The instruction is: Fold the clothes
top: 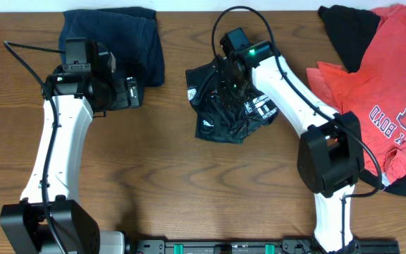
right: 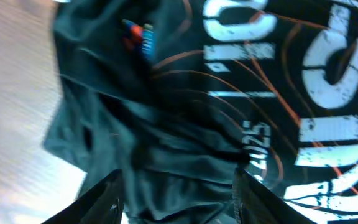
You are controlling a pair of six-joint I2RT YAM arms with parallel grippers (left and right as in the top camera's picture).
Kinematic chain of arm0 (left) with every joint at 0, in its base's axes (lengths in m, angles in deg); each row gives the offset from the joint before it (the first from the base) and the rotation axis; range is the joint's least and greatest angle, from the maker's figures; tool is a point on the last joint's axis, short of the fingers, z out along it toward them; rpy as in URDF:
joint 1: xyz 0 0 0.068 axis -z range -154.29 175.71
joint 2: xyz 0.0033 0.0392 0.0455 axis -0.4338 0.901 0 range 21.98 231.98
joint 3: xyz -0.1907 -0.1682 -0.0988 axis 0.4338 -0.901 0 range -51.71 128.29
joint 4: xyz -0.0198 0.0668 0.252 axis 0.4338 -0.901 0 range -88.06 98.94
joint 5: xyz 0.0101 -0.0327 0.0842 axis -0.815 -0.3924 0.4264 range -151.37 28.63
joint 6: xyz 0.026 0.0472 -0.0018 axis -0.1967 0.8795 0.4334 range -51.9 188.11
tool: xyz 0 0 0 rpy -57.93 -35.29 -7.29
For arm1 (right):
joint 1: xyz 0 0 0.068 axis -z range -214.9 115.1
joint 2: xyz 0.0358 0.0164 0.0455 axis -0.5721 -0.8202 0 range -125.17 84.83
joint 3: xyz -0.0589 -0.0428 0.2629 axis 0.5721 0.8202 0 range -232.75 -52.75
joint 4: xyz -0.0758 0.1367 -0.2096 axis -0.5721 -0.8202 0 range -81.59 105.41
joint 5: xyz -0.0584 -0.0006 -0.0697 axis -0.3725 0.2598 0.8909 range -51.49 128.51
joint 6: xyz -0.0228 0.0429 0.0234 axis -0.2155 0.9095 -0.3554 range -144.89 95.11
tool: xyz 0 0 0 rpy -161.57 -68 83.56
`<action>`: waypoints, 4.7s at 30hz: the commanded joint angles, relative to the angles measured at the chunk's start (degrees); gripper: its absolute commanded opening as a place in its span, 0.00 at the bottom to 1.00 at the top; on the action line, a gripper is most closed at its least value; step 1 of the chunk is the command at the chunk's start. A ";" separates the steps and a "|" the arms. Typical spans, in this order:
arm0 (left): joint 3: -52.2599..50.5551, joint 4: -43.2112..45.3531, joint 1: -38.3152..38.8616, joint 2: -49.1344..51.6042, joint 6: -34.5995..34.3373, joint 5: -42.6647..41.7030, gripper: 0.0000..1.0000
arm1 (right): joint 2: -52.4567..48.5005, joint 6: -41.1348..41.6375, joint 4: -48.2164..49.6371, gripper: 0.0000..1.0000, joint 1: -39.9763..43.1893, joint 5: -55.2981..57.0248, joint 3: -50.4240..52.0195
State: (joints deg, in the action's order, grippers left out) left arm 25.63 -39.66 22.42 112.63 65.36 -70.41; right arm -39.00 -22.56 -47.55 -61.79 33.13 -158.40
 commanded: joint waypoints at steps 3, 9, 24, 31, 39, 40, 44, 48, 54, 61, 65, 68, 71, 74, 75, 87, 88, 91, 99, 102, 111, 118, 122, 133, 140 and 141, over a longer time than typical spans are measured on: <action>-0.48 -0.20 -0.17 0.22 0.79 -0.37 0.98 | -1.25 -0.66 -0.96 0.54 0.63 4.11 0.48; -0.48 -0.17 -0.17 0.22 0.76 -0.37 0.98 | -1.33 -0.66 -1.18 0.54 0.96 3.80 0.50; -0.48 -0.17 -0.17 0.22 0.76 -0.37 0.98 | -2.58 0.90 0.37 0.24 1.11 3.37 1.95; -0.48 -0.17 -0.17 0.22 0.76 -0.37 0.98 | -2.38 1.88 0.33 0.01 1.11 1.79 1.92; -0.48 -0.15 -0.17 0.22 0.76 -0.37 0.98 | 2.14 -1.18 -6.67 0.01 -0.33 -8.39 1.84; -0.48 -0.15 -0.17 0.22 0.76 -0.37 0.98 | 2.80 -1.18 -7.52 0.01 -0.85 -8.39 1.84; -0.48 -0.15 -0.17 0.22 0.76 -0.37 0.98 | 4.72 -1.11 -10.91 0.01 -4.02 -8.39 1.84; -0.48 -0.09 -0.17 0.22 0.76 -0.37 0.98 | 4.83 0.28 -14.14 0.01 -7.34 -8.41 1.92; -0.48 0.04 -0.17 0.22 0.76 -0.37 0.98 | 4.83 2.51 -17.68 0.01 -11.63 -8.37 2.16; -0.48 0.04 -0.17 0.22 0.76 -0.37 0.98 | 5.35 2.97 -19.15 0.49 -11.85 -8.33 2.14; -0.48 -0.09 -0.17 0.24 0.76 -0.76 0.98 | 7.26 2.47 -19.06 0.77 -9.20 -7.93 1.55; -0.48 -0.76 -0.17 0.24 0.76 -2.25 0.98 | 9.88 1.75 -18.23 0.99 -5.70 -5.18 1.46; -0.59 -2.01 -0.11 0.44 0.76 -6.32 0.98 | 12.57 1.90 -16.17 0.99 -0.17 -2.64 1.46; -1.36 -2.21 0.79 1.05 0.76 -10.25 0.98 | 13.60 1.90 -13.11 0.99 6.27 -4.33 1.46; -1.62 -2.21 1.33 1.40 0.79 -11.15 0.98 | 13.60 1.90 -12.22 0.99 8.70 -5.75 1.46; -8.15 8.09 19.39 4.52 -22.88 -4.26 0.98 | 13.25 1.66 -9.68 0.99 22.43 -11.41 1.51; -8.39 9.29 20.83 4.52 -25.88 -2.34 0.98 | 13.25 1.64 -9.68 0.99 22.64 -11.23 1.51; -8.66 13.20 25.03 4.61 -31.47 1.29 0.98 | 13.25 0.57 -9.68 0.99 23.04 -10.86 1.51; -8.66 16.24 29.00 6.56 -37.57 6.29 0.98 | 13.25 0.59 -10.10 0.99 23.21 -8.61 1.51; -8.66 19.34 29.05 9.03 -38.32 5.29 0.98 | 13.25 0.59 -10.12 0.99 23.47 -7.67 1.51; -8.66 29.86 29.51 17.75 -38.32 -0.63 0.98 | 13.25 0.57 -10.45 0.99 26.84 -7.67 1.51; -8.66 33.27 30.71 18.73 -38.34 -0.94 0.98 | 13.25 0.59 -10.86 0.99 29.90 -7.69 1.51; -8.66 36.37 32.57 18.75 -38.62 -1.01 0.98 | 13.25 0.55 -11.72 0.99 30.97 -7.52 1.57; -8.66 35.87 35.41 22.86 -39.63 -1.07 0.98 | 13.25 0.37 -12.76 0.99 31.61 -5.99 2.05; -8.66 37.20 35.91 26.47 -39.60 -1.03 0.98 | 13.25 0.35 -12.87 0.99 31.61 -5.97 2.34; -8.66 38.03 36.02 27.21 -39.58 -1.03 0.98 | 13.25 0.35 -12.96 0.99 31.61 -5.97 2.34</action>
State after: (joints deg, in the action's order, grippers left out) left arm 17.54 -1.98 57.87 134.93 26.11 -71.42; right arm -25.85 -21.30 -60.25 -30.99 26.72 -156.39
